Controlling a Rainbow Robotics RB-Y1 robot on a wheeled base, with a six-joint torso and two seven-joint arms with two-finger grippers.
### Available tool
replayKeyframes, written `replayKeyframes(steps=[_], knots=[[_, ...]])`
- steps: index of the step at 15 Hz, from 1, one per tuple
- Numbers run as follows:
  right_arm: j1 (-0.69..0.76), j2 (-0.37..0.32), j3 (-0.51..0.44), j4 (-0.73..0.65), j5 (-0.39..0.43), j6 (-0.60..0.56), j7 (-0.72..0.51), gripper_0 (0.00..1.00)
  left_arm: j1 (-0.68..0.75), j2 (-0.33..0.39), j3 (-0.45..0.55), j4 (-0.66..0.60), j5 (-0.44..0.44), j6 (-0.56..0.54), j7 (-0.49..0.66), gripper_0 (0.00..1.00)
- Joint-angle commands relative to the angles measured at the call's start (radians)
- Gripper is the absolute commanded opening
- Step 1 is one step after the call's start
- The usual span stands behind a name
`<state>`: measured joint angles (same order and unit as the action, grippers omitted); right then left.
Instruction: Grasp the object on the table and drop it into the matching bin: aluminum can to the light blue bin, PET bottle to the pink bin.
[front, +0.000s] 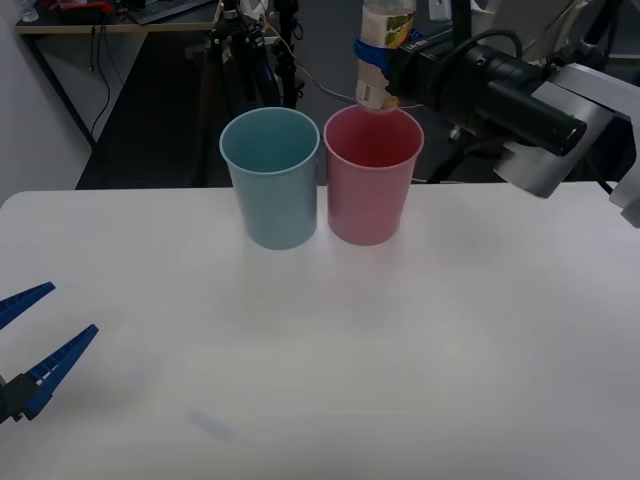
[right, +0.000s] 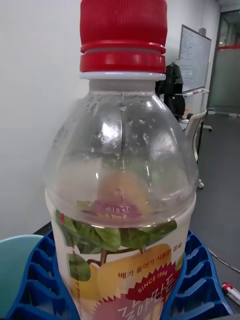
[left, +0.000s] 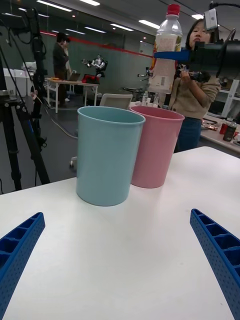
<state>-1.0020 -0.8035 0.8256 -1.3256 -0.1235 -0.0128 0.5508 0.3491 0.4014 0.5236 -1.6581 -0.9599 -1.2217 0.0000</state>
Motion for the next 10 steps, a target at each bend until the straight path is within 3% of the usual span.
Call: replayKeyframes(steps=[1, 3, 4, 5, 6, 10], knots=[[0.0, 0.01, 0.0, 0.002, 0.015, 0.007, 0.0, 0.0, 0.0, 0.0, 0.0, 0.0, 0.0, 0.0, 0.0, 1.0], [0.0, 0.014, 0.0, 0.0, 0.015, 0.007, -0.002, 0.03, 0.0, 0.0, 0.0, 0.0, 0.0, 0.0, 0.0, 1.0], [0.0, 0.012, 0.0, 0.002, 0.015, 0.007, 0.0, 0.19, 0.0, 0.0, 0.0, 0.0, 0.0, 0.0, 0.0, 1.0], [0.0, 0.012, 0.0, 0.002, 0.016, 0.007, -0.002, 0.63, 0.0, 0.0, 0.0, 0.0, 0.0, 0.0, 0.0, 1.0], [0.0, 0.012, 0.001, 0.002, 0.016, 0.007, 0.0, 1.0, 0.0, 0.0, 0.0, 0.0, 0.0, 0.0, 0.0, 1.0], [0.002, 0.01, 0.0, 0.002, 0.015, 0.007, -0.002, 1.0, 0.0, 0.0, 0.0, 0.0, 0.0, 0.0, 0.0, 1.0]])
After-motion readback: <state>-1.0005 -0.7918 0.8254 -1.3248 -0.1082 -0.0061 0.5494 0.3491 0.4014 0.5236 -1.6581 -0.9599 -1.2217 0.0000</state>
